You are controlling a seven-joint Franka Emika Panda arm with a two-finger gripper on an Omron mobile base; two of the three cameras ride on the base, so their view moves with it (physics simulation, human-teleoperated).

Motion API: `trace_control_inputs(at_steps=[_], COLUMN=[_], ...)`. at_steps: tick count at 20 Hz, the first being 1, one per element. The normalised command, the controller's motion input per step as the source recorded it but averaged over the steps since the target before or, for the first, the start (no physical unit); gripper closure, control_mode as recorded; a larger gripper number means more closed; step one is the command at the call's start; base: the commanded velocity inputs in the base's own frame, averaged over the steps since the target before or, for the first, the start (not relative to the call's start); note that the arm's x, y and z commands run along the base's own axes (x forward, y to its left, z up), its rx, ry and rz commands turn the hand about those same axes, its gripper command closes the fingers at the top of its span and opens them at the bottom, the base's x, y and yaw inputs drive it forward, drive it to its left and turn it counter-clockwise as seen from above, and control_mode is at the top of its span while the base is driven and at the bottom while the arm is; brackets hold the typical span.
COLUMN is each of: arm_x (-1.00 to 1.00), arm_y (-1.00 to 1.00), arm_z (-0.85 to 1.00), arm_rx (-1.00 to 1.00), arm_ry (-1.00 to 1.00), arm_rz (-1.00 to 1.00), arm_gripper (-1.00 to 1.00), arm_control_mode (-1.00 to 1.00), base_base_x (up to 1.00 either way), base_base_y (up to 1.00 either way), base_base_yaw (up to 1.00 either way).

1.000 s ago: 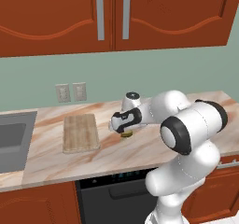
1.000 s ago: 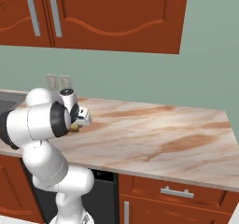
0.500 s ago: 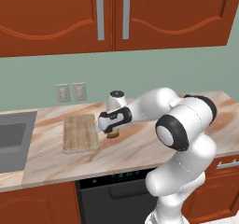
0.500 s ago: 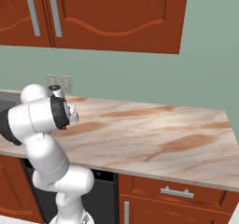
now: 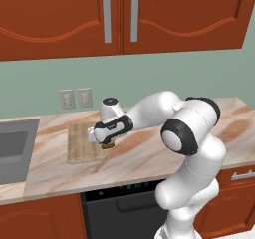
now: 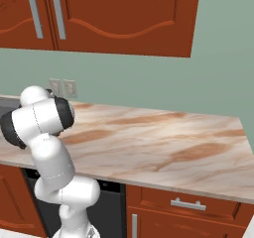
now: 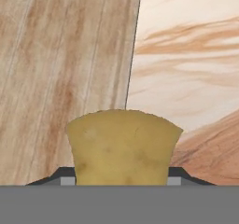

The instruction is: Pick up the sponge from the counter and clean the cutting board by briefly scrubbing or pressing down on the cutting board. Once finished, release the sponge.

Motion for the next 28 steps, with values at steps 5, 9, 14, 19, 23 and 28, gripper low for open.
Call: trace_control_inputs(at_steps=[5, 9, 14, 19, 23, 28], arm_x=[0.0, 0.0, 0.0, 0.0, 0.03, 0.25], arm_y=[0.37, 0.42, 0.25, 0.09, 0.07, 0.0], arm_z=[0.0, -0.11, -0.4, -0.44, -0.28, -0.01], arm_rx=[0.0, 0.0, -0.03, -0.01, 0.0, 0.0], arm_ry=[0.0, 0.0, 0.0, 0.0, 0.0, 0.0], arm_rz=[0.0, 0.0, 0.0, 0.0, 0.0, 0.0], arm_gripper=[1.0, 1.0, 1.0, 1.0, 1.0, 1.0], arm_control_mode=[-1.0, -1.0, -1.0, -1.0, -1.0, -1.0], base_base_x=[0.0, 0.0, 0.0, 0.0, 0.0, 0.0], base_base_y=[0.0, 0.0, 0.0, 0.0, 0.0, 0.0], base_base_yaw=[0.0, 0.0, 0.0, 0.0, 0.0, 0.0])
